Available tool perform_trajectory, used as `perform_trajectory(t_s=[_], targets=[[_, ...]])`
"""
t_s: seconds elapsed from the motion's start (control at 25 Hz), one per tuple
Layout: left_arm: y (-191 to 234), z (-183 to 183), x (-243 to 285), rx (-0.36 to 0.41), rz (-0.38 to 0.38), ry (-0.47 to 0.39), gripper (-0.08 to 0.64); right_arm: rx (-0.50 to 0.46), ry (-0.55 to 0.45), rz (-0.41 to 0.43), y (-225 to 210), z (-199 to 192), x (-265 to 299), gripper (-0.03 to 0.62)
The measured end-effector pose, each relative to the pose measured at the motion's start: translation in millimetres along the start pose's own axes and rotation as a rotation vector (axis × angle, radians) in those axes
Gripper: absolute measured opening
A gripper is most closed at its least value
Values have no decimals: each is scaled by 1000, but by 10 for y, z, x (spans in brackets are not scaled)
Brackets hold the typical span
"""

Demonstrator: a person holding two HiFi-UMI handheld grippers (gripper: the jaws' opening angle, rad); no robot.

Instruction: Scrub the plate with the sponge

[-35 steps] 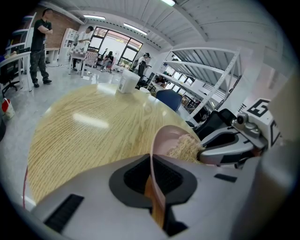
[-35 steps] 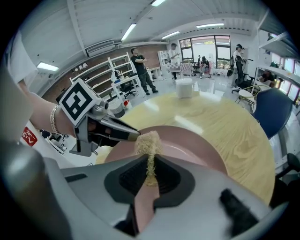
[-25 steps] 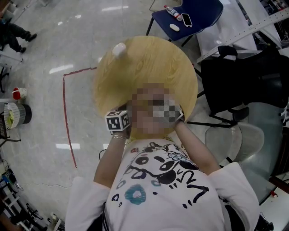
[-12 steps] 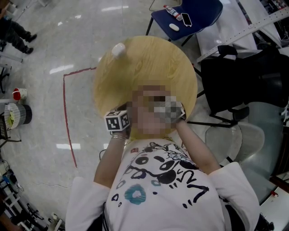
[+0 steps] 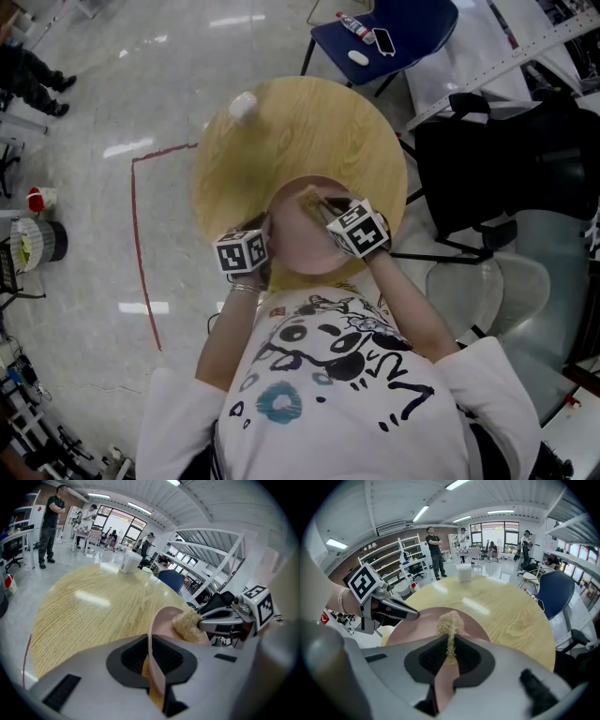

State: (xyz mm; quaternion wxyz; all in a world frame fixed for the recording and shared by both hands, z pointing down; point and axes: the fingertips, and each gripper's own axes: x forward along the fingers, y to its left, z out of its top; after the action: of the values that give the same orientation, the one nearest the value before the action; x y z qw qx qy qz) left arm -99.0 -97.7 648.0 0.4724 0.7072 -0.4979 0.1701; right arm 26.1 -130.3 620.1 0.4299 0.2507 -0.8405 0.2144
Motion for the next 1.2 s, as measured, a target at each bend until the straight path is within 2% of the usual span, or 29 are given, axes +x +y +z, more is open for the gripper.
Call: perform_trajectory(t_s=[0.32, 0.44, 0.72, 1.0, 1.2], targets=[[8, 127, -226, 17, -1, -32, 26, 19, -73, -17, 4, 113, -222, 52], [-48, 238, -370, 48, -14, -58, 26, 13, -125, -17, 36, 219, -356, 52], [-481, 662, -748, 192, -126, -178, 17, -20, -320, 0, 170, 606, -810, 52], [-928, 1070, -1121, 346, -202, -279, 15, 24, -518, 11, 190, 916, -1367, 54], [-1233, 1311, -1368, 440, -263, -363, 15, -30, -627, -5, 214, 1052, -1766, 53]])
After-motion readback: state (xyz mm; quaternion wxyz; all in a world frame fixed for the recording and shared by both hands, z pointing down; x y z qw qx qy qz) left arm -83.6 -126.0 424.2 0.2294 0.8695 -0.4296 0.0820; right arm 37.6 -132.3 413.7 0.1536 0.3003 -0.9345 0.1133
